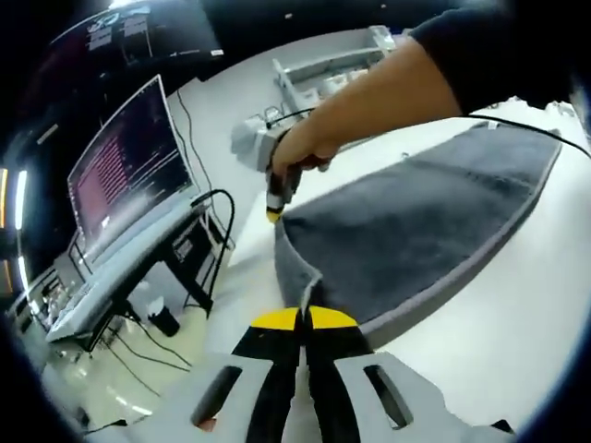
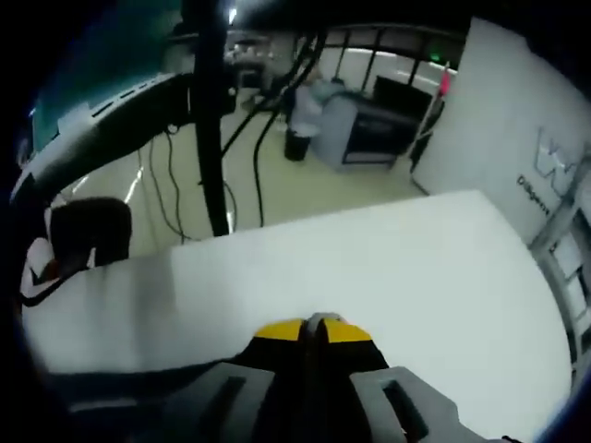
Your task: Open the folded towel by lifting each exposed corner and separating the folded layers until the towel lies flat within the target outline without major curled edges
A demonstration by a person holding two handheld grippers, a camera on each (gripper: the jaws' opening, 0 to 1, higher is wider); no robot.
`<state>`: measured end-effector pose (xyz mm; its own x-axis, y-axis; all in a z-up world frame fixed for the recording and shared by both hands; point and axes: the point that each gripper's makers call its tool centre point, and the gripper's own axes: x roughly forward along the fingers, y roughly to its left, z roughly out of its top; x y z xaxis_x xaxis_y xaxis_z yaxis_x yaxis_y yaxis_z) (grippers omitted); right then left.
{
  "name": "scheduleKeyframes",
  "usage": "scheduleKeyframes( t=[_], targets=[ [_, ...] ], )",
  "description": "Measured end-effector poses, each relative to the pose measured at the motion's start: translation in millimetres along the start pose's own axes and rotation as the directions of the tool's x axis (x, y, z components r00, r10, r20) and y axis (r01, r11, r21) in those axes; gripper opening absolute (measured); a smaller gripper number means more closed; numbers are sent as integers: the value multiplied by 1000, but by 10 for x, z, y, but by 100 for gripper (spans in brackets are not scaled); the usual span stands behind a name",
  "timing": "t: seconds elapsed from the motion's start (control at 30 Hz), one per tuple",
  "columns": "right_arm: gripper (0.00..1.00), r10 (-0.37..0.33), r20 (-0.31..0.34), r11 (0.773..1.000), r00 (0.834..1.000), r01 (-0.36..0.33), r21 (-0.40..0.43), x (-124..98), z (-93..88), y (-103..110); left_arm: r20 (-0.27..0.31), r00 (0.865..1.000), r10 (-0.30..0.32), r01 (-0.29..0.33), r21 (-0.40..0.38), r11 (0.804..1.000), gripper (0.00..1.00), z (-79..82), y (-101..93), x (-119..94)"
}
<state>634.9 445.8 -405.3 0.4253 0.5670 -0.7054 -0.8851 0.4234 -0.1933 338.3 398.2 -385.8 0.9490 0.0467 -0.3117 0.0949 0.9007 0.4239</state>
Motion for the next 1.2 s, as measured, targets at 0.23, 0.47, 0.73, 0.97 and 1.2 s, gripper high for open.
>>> scheduleKeyframes(
  t=[0.23,0.47,0.73,0.97,1.2],
  targets=[
    [6,21,47,1000,999,-21,4,-17,36,85,-15,1000,-12,12,9,1000,2,-82,-38,-6],
    [37,152,94,984,984,-160,85,-24,-10,333,-17,994,110,-110,9,994,23,-148,195,-23],
    [64,204,158,965,966,-226,136,-131,59,444,37,963,265,-265,-11,964,55,-61,452,-78],
    [54,270,109,954,957,-282,105,-282,-80,478,0,944,330,-329,-78,941,44,-236,644,-100],
    [57,247,158,969,956,-242,-50,-538,-172,211,21,946,324,-321,-92,943,52,-174,524,-221]
  ],
)
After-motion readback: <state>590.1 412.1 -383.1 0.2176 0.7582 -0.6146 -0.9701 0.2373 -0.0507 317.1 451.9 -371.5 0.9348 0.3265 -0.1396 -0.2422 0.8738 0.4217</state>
